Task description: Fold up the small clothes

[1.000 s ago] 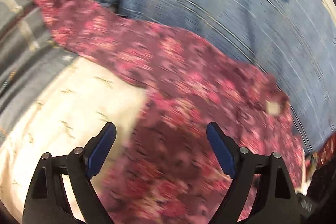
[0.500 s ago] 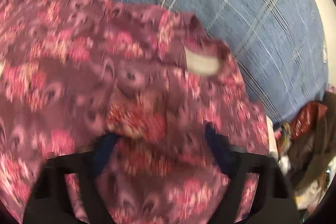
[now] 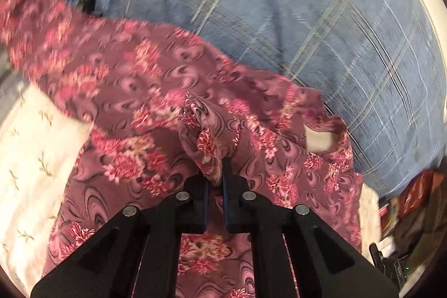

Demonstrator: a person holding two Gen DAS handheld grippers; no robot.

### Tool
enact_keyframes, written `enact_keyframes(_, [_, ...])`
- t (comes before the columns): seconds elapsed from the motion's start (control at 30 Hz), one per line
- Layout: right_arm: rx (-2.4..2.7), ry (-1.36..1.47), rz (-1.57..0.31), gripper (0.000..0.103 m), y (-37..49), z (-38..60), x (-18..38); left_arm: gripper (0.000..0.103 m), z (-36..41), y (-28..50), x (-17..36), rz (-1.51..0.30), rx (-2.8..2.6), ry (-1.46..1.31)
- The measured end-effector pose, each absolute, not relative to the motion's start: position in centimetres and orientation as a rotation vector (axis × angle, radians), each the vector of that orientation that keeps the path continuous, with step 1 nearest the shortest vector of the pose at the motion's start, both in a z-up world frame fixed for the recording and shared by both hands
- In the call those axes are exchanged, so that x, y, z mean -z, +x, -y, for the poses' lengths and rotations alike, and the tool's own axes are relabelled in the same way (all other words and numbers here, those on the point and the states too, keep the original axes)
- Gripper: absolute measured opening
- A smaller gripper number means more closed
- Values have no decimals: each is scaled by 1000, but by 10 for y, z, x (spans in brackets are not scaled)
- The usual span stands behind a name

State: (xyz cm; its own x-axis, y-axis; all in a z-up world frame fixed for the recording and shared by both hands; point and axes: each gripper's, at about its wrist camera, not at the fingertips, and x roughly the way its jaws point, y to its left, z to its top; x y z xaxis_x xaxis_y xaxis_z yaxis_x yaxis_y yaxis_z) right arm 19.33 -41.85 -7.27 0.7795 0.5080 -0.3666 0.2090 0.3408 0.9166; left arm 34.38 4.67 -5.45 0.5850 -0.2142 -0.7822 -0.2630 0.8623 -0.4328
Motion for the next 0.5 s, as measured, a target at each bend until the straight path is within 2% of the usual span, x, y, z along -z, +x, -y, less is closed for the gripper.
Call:
enact_keyframes(0.03, [-203,1193,-653,16,195,420,66,7,-51,344,59,-970,-29,-556])
enact_keyframes(0.07, [-173,1115,-643,8,198,421,60,10,-50,346,67,-994,-32,-543])
enact_keyframes(0.13, [-93,1008,-747,8,204,420,68,12,-43,351,81,-1052,-43,-481])
enact_keyframes(0.17, [-85,993,-788,2,204,420,76,13,-43,349,82,-1040,-22,-458])
enact_keyframes(0.2, [-105,1000,-787,2,201,421,77,15,-43,347,80,-1040,-10,-450])
enact_keyframes(0.23, [-101,994,-798,3,196,421,75,21,-48,343,75,-1067,15,-454])
enact_keyframes(0.27, [-91,974,-810,12,189,419,68,24,-56,336,71,-1079,31,-489])
enact_keyframes(0.33, [-95,916,-792,13,179,413,49,24,-72,320,59,-1038,61,-596])
enact_keyframes(0.4, [-159,837,-726,13,178,398,22,36,-78,312,40,-982,100,-642])
enact_keyframes(0.43, [-172,787,-701,18,181,389,11,51,-73,314,30,-965,114,-622])
enact_keyframes(0.47, [-192,713,-676,31,186,377,1,59,-67,317,25,-945,112,-598])
enact_keyframes(0.5, [-204,656,-661,38,193,366,-4,60,-62,321,23,-937,100,-573])
